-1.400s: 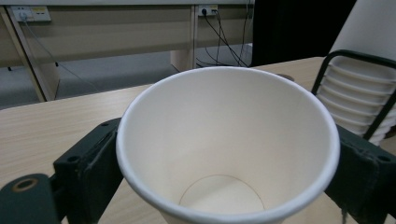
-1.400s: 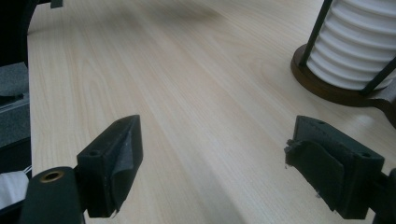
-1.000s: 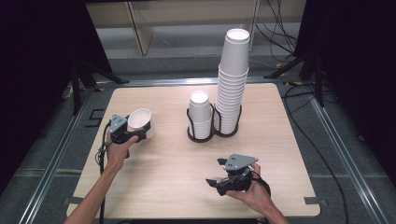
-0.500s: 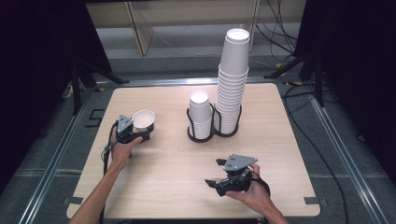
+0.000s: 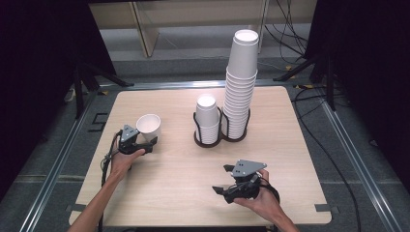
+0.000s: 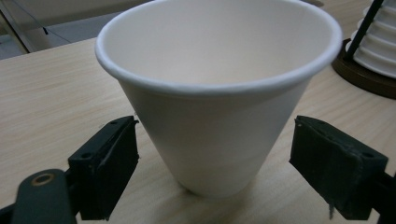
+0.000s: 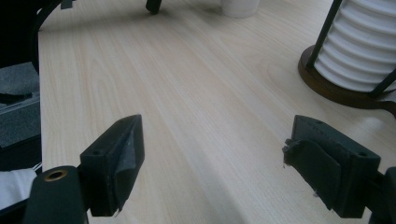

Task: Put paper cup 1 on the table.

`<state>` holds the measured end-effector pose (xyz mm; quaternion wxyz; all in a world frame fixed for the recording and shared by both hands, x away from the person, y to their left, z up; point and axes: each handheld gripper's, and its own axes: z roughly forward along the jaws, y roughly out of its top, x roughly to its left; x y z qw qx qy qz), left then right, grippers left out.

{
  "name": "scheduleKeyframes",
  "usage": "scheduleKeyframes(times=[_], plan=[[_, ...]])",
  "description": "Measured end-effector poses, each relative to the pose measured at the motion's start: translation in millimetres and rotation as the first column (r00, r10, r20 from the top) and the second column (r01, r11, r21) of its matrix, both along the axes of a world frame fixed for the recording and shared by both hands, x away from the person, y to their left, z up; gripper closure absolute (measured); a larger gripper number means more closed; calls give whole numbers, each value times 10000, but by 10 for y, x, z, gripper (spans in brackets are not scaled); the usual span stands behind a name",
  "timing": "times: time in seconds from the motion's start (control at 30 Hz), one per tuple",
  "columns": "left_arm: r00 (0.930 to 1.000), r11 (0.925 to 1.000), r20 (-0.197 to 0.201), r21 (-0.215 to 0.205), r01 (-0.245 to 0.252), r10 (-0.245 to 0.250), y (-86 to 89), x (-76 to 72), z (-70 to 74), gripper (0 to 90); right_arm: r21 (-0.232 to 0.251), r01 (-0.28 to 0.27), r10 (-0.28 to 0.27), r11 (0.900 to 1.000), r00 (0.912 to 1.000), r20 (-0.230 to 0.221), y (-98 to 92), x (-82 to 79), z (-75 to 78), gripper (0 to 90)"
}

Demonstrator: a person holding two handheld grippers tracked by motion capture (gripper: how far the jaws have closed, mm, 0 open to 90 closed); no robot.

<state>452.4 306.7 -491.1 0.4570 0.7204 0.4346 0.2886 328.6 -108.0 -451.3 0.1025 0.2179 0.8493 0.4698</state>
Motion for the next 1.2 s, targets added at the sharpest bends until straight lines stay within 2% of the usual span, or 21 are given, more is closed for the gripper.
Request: scheduleKeyframes(times=[0.13, 0.17, 0.33, 0.37, 0.4, 0.47, 0.53, 0.6, 0.67, 0.7, 0.77, 0.8, 0.83, 0.9, 0.93, 1.0, 1.03, 1.1, 1.13, 1.17, 1.2], plan=[[10000, 9998, -6, -205, 81, -81, 32, -95, 102, 148, 160, 106, -107, 9998, 9999, 67, -20, 14, 19, 194], [9999, 9997, 12, -209, 145, -145, 33, -118, 120, 147, 212, 175, -174, 9996, 9998, -44, -30, 15, 29, 194], [9995, 9985, 203, -501, 243, -233, 35, -298, 190, 147, 361, 485, -492, 9982, 9986, 202, -80, 38, 81, 194], [9997, 9989, 3, -384, 250, -250, 31, -340, 201, 147, 378, 504, -515, 9980, 9983, 271, -91, 45, 90, 193], [9995, 9983, 77, -503, 295, -292, 12, -394, 199, 148, 466, 606, -615, 9971, 9979, 190, -103, 48, 97, 193], [9991, 9986, 182, -353, 400, -393, -4, -485, 219, 148, 528, 829, -841, 9952, 9963, 197, -130, 65, 109, 192], [9987, 9979, 242, -451, 468, -457, -33, -620, 250, 147, 568, 1042, -1062, 9929, 9938, 340, -161, 82, 120, 191], [9975, 9960, 280, -596, 666, -650, -64, -729, 271, 147, 686, 1346, -1360, 9885, 9906, 170, -192, 100, 130, 189], [9964, 9950, 167, -534, 842, -834, -102, -813, 297, 147, 849, 1726, -1746, 9813, 9845, 164, -236, 130, 148, 187], [9958, 9943, 287, -606, 882, -866, -123, -871, 310, 148, 877, 1819, -1850, 9794, 9823, 281, -255, 144, 157, 186], [9937, 9933, 479, -507, 1042, -1018, -155, -982, 345, 148, 1042, 2101, -2126, 9721, 9770, 136, -307, 167, 185, 183], [9930, 9930, 580, -527, 1057, -1026, -171, -1041, 361, 147, 1190, 2300, -2332, 9659, 9723, 135, -330, 181, 196, 181], [9917, 9912, 637, -640, 1160, -1119, -186, -1094, 371, 147, 1161, 2383, -2404, 9642, 9707, 41, -365, 194, 217, 181], [9910, 9889, 567, -788, 1258, -1215, -218, -1207, 398, 147, 1444, 2708, -2696, 9517, 9626, -287, -432, 223, 248, 171], [9907, 9884, 550, -806, 1288, -1247, -231, -1254, 411, 147, 1693, 2690, -2675, 9481, 9630, -324, -455, 254, 252, 165], [9889, 9869, 680, -843, 1375, -1319, -257, -1334, 423, 147, 1631, 2792, -2801, 9463, 9598, -183, -507, 292, 283, 164], [9878, 9854, 733, -906, 1439, -1375, -267, -1359, 424, 147, 1540, 3001, -3009, 9414, 9535, -185, -536, 302, 312, 159], [9878, 9853, 676, -886, 1462, -1405, -291, -1422, 439, 147, 1739, 3085, -3121, 9352, 9500, -72, -574, 339, 353, 159], [9869, 9839, 727, -955, 1507, -1441, -305, -1446, 441, 147, 1794, 3207, -3211, 9300, 9466, -276, -581, 340, 375, 157], [9863, 9833, 727, -961, 1544, -1478, -317, -1471, 446, 147, 1699, 3249, -3291, 9304, 9443, -31, -609, 367, 403, 156], [9856, 9828, 716, -923, 1597, -1535, -327, -1495, 452, 147, 1704, 3359, -3389, 9264, 9407, -120, -620, 378, 432, 156]])
